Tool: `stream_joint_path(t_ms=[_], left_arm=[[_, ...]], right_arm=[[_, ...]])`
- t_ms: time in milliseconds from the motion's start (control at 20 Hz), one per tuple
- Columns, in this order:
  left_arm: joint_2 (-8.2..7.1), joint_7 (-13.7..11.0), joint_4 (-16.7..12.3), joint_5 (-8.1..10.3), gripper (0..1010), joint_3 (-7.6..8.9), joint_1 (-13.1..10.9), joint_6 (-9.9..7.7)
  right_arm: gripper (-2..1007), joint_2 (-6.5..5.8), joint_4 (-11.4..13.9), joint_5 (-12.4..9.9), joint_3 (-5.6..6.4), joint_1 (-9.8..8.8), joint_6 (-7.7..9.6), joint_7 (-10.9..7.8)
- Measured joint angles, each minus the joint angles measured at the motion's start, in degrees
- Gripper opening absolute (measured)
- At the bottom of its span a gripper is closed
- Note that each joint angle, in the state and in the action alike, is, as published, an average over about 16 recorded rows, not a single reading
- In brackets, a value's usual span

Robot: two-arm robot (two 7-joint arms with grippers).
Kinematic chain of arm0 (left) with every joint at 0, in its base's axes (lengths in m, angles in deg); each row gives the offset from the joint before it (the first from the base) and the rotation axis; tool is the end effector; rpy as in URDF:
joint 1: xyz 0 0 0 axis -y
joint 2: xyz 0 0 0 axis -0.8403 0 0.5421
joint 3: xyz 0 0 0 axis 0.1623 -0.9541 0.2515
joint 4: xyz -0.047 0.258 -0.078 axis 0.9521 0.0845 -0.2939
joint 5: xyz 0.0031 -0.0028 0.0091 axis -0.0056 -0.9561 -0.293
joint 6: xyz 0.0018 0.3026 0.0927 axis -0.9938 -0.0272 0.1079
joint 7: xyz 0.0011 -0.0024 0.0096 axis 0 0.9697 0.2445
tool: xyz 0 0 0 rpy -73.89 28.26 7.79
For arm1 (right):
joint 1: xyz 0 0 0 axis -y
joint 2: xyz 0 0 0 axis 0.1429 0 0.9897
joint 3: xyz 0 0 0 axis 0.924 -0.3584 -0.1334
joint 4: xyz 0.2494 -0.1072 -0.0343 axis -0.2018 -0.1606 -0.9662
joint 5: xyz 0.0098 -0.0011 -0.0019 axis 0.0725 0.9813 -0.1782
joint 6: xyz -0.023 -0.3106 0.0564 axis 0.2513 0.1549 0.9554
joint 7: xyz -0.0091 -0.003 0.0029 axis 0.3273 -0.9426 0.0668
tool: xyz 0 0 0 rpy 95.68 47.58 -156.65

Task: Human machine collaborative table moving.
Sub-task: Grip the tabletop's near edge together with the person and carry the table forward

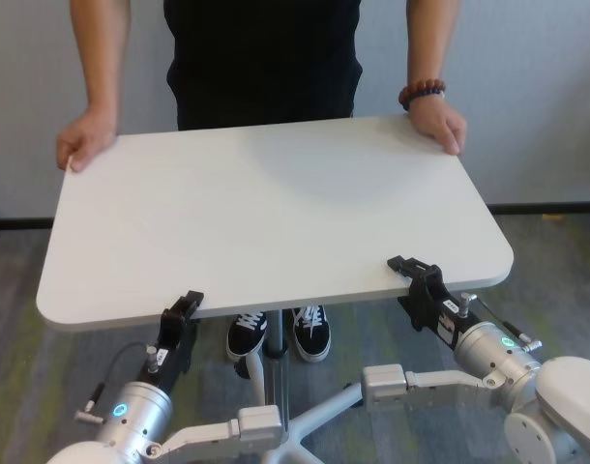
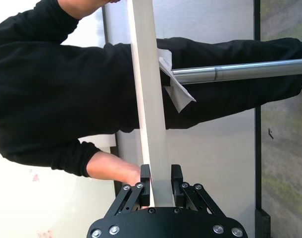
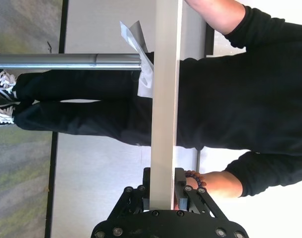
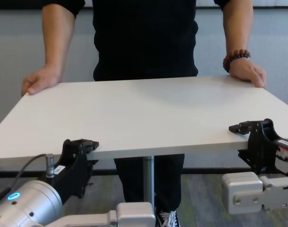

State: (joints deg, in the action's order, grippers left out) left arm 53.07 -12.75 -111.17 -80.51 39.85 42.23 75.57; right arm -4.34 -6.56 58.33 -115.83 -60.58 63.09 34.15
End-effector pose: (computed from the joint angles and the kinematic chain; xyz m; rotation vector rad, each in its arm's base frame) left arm 0.3331 -0.0525 -0.3415 1.0726 -1.3485 0.9305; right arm 0.3941 -0.0088 -0.3212 -1.0031 -1.3728 -0.7871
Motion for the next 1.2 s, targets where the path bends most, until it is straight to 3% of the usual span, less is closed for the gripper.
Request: stream_joint_path(t_ms=[1200], left_arm=[[2.21, 1.22, 9.76, 2.44, 271, -1.41, 2.78, 1.25]], right_arm=[[266, 2.74, -9.69, -0.85, -3.36, 3.16, -1.57, 3.54]])
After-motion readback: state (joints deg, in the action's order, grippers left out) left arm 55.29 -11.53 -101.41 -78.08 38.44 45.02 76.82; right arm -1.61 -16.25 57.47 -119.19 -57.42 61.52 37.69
